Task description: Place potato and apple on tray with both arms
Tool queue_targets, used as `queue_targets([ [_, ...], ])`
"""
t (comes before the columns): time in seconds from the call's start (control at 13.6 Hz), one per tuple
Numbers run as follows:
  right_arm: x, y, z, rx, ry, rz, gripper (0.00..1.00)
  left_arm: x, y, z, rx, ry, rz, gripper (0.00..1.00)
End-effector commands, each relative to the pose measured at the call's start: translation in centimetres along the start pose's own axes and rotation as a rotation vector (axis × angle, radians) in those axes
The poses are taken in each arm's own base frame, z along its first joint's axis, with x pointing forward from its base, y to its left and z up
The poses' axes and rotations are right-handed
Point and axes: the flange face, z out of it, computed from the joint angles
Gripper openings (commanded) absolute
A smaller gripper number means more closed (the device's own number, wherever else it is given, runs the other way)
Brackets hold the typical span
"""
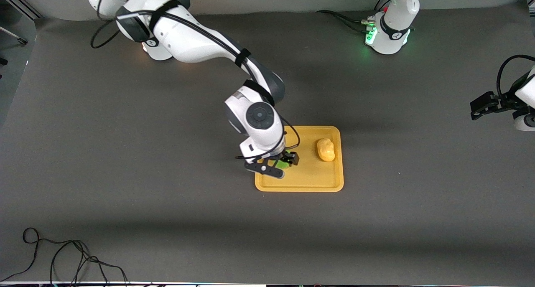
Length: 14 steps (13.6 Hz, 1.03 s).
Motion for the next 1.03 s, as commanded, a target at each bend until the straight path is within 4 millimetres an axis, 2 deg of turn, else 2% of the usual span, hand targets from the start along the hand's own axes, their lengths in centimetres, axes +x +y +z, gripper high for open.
queue_targets([
  [0.0,2.5,7.7,-8.9,-0.022,0.000,-0.036,1.00,0.0,0.9,0.3,-0.014,0.012,0.024,1.00],
  [0.07,4.3,10.9,-11.0,-0.015,-0.009,-0.028,1.00,0.0,1.0,0.8,-0.030,0.015,0.022,1.00],
  [0.22,6.5,15.9,-14.3,-0.048,-0.053,0.011,1.00,0.1,0.5,1.0,-0.040,0.026,0.011,1.00],
  [0.44,10.3,24.0,-20.1,-0.096,-0.100,-0.040,1.00,0.2,1.5,1.1,-0.065,0.038,0.019,1.00],
  [0.59,11.1,27.2,-24.0,-0.111,-0.073,-0.107,1.00,0.2,1.3,1.1,-0.065,0.039,0.020,1.00],
  [0.73,10.7,30.4,-27.1,-0.097,-0.046,-0.153,1.00,0.5,1.6,1.0,-0.067,0.058,0.016,1.00],
  [0.88,11.3,35.5,-29.8,-0.098,-0.024,-0.193,1.00,0.3,1.6,1.1,-0.065,0.046,0.023,1.00],
  [0.95,10.9,37.5,-30.9,-0.092,-0.020,-0.241,1.00,0.3,1.6,1.1,-0.065,0.044,0.022,1.00],
])
